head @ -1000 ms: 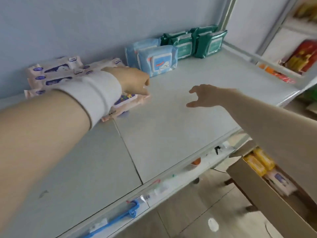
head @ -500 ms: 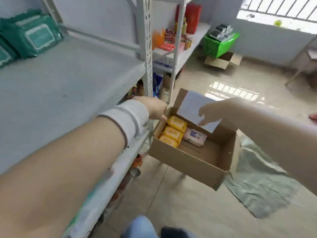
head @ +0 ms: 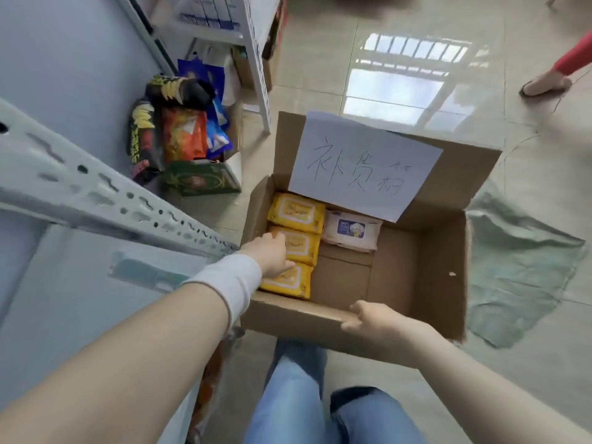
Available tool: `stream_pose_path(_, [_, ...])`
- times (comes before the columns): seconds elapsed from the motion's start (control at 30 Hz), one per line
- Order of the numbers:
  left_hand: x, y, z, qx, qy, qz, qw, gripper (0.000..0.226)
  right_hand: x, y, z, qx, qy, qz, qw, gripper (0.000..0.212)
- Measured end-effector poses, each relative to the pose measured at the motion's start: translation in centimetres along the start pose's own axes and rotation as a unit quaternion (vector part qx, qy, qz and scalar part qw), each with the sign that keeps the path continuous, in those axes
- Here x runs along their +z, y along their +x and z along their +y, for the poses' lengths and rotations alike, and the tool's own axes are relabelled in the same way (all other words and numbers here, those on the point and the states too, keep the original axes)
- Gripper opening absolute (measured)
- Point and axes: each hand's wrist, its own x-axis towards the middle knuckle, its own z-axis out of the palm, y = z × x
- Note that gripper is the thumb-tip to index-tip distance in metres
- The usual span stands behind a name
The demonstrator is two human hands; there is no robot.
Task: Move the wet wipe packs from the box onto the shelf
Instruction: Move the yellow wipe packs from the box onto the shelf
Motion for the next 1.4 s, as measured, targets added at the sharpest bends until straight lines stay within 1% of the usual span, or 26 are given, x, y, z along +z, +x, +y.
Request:
stream_pose_path(0.03, [0.2,2.7,-0.2,-0.020,-0.030,-0.005,0.999,0.067,0.4,2.4,0.0,-0.003,0.028,-0.008,1.000,0.067])
stream_pose_path(0.1, [0.7,8.4,-0.4,-0.062,-0.128,0.006,0.990,0.072,0.6,7.3,-0.4,-0.010,0.087,0.002,0.996,0.069])
stream_pose_path(0.17, [1.3,14.0,-0.2,-0.090,-0.203,0.051,0.974,0.077,0.4,12.6,-0.9,-0.006,0.168,0.032,0.985,0.074])
stream_pose_path(0.23, [2.2,18.7,-0.1,-0.097,-0.243,0.106,0.959,0.081,-0.4,17.7,-1.5,0.008,0.253,0.052,0.966,0.076])
stream_pose_path(0.3, [3.5,22.5,-0.1,-0.101,-0.266,0.158,0.946,0.083,-0.9,22.6,-2.1,0.021,0.340,0.045,0.939,0.065])
stream_pose_path(0.37, [4.7,25.1,0.0,-0.121,-0.254,0.201,0.938,0.084,-0.8,26.4,-3.1,0.021,0.453,0.046,0.890,0.056])
stream_pose_path(0.4, [5.2,25.8,0.1,-0.130,-0.239,0.221,0.937,0.086,-0.5,27.7,-3.7,0.029,0.502,0.062,0.862,0.057])
stream_pose_path(0.43, [5.6,26.2,0.2,-0.138,-0.227,0.236,0.935,0.090,0.0,28.6,-4.2,0.044,0.530,0.089,0.842,0.061])
stream_pose_path(0.47, [6.0,26.5,0.3,-0.144,-0.228,0.243,0.932,0.096,0.5,29.0,-4.7,0.064,0.530,0.121,0.837,0.066])
stream_pose_path(0.53, [6.3,26.5,0.3,-0.155,-0.273,0.238,0.919,0.108,1.4,29.1,-5.3,0.094,0.504,0.163,0.843,0.073])
stream_pose_path(0.6, [6.5,26.3,0.0,-0.164,-0.316,0.229,0.906,0.113,1.7,28.7,-5.6,0.104,0.514,0.171,0.834,0.076])
stream_pose_path(0.7, [6.3,26.3,0.1,-0.181,-0.348,0.216,0.894,0.113,1.6,28.8,-5.6,0.108,0.525,0.157,0.829,0.078])
stream_pose_path(0.77, [6.1,26.5,0.2,-0.191,-0.355,0.193,0.894,0.108,1.3,29.1,-5.7,0.097,0.528,0.139,0.832,0.077])
stream_pose_path(0.83, [5.9,26.6,0.1,-0.177,-0.389,0.173,0.888,0.099,0.8,29.4,-5.5,0.091,0.555,0.105,0.820,0.068])
stream_pose_path(0.93, [5.9,26.1,-0.1,-0.149,-0.467,0.160,0.857,0.084,0.3,29.4,-4.4,0.085,0.616,0.040,0.782,0.036])
stream_pose_path(0.97, [5.9,25.8,-0.2,-0.141,-0.490,0.155,0.846,0.079,0.2,29.2,-4.0,0.080,0.630,0.030,0.772,0.029])
stream_pose_path(1.0, [5.8,25.3,-0.3,-0.133,-0.515,0.152,0.833,0.074,0.1,28.9,-3.6,0.074,0.635,0.033,0.768,0.028])
stream_pose_path(1.07, [5.6,24.3,-0.5,-0.121,-0.553,0.154,0.810,0.066,0.1,27.9,-2.8,0.071,0.631,0.069,0.770,0.028])
stream_pose_path(1.13, [5.3,22.8,-1.0,-0.116,-0.576,0.155,0.794,0.066,0.3,26.6,-1.9,0.084,0.635,0.097,0.762,0.027])
stream_pose_path(1.23, [4.9,19.9,-2.1,-0.111,-0.598,0.157,0.778,0.066,-0.2,23.7,-0.5,0.108,0.643,0.088,0.753,0.030])
stream_pose_path(1.3, [4.7,17.1,-2.6,-0.114,-0.608,0.162,0.769,0.062,-0.8,21.4,0.3,0.108,0.637,0.084,0.758,0.041])
stream_pose_path(1.33, [4.7,15.5,-2.7,-0.114,-0.609,0.163,0.768,0.060,-1.0,20.0,0.8,0.104,0.633,0.089,0.762,0.043])
stream_pose_path(1.4, [4.8,11.6,-3.0,-0.113,-0.607,0.181,0.766,0.060,-1.0,16.8,1.9,0.086,0.629,0.089,0.768,0.039])
